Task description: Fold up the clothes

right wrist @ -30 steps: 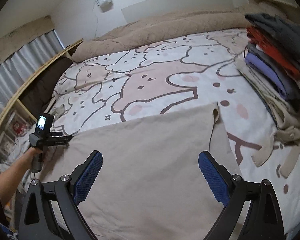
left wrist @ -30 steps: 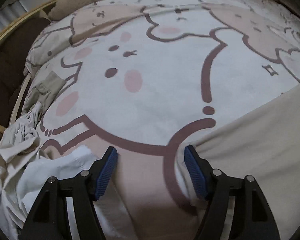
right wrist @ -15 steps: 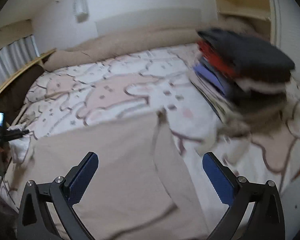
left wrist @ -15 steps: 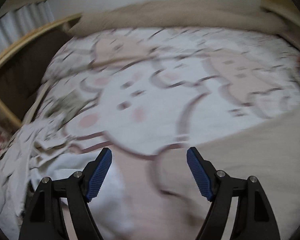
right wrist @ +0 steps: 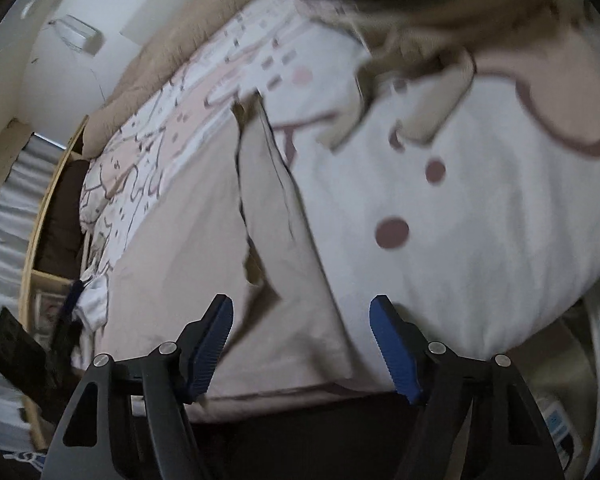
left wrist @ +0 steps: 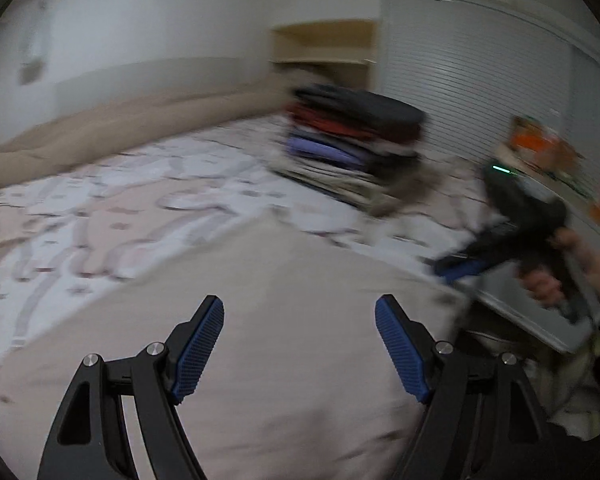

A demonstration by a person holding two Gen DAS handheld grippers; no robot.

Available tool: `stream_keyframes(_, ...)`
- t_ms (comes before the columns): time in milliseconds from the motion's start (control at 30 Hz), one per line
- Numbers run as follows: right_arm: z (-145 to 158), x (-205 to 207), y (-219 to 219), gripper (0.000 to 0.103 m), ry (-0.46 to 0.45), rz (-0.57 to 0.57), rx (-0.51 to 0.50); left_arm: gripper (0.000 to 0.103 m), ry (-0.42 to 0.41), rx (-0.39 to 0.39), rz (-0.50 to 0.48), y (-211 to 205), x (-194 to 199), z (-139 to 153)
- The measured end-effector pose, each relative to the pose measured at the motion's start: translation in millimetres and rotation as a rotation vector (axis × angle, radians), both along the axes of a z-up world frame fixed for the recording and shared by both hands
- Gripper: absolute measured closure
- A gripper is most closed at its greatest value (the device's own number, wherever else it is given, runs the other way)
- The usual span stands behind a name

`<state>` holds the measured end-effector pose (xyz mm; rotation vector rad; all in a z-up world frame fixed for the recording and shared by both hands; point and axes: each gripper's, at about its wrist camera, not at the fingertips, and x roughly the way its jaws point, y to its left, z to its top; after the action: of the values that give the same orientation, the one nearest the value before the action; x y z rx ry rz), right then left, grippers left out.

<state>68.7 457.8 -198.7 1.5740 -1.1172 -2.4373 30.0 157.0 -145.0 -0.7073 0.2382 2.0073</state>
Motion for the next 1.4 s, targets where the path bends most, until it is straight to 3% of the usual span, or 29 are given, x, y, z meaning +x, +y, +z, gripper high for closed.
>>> stream_keyframes(67,-8.0,-3.3,6.6,0.031,-0.018,0.035,-0.055,0.025,-0.071,0.029,-0.066,22.8,8.2,-6.9)
stream_keyframes(133,-13.9,-7.3,12.7,0.031,-0.03,0.079,-0.112,0.024,-0.091,0.019,-0.106,45.7,15.1,-14.3)
stream_keyframes(233,-21.0,-11.3,20.9,0.031,-0.04,0.149,-0.221,0.024,-0.074,-0.035,-0.156,80.8,23.9,-30.0)
stream_keyframes(333,-28.8,-14.2,21.6,0.031,-0.072,0.224,-0.356,0.024,-0.123,-0.107,-0.188,109.7,22.6,-52.9)
stream_keyframes(567,-29.5,-32.6,6.6,0.03,-0.149,0.275,-0.369,0.021,-0.156,-0.132,-0.217,127.1,29.4,-75.4)
stream_keyframes(833,-23.3,-60.5,-13.2,0.031,-0.227,0.355,-0.307,0.021,-0.059,-0.143,-0.232,134.0,40.7,-74.9)
stream_keyframes(1033,-30.1,-75.3,-28.8,0.056,-0.278,0.363,-0.248,0.021,-0.011,-0.144,-0.209,134.3,45.8,-78.3)
stream_keyframes(1100,-31.7,-78.5,-28.6,0.087,-0.301,0.342,-0.236,0.021,0.009,-0.142,-0.201,133.6,48.4,-78.4)
stream_keyframes(1133,-32.6,-78.8,-26.6,0.094,-0.316,0.32,-0.239,0.021,0.025,-0.145,-0.196,133.4,50.8,-78.2)
stream_keyframes(1400,-16.9,-71.9,-25.8,0.096,-0.3,0.207,-0.369,0.021,0.193,-0.184,-0.098,141.4,64.3,-76.0)
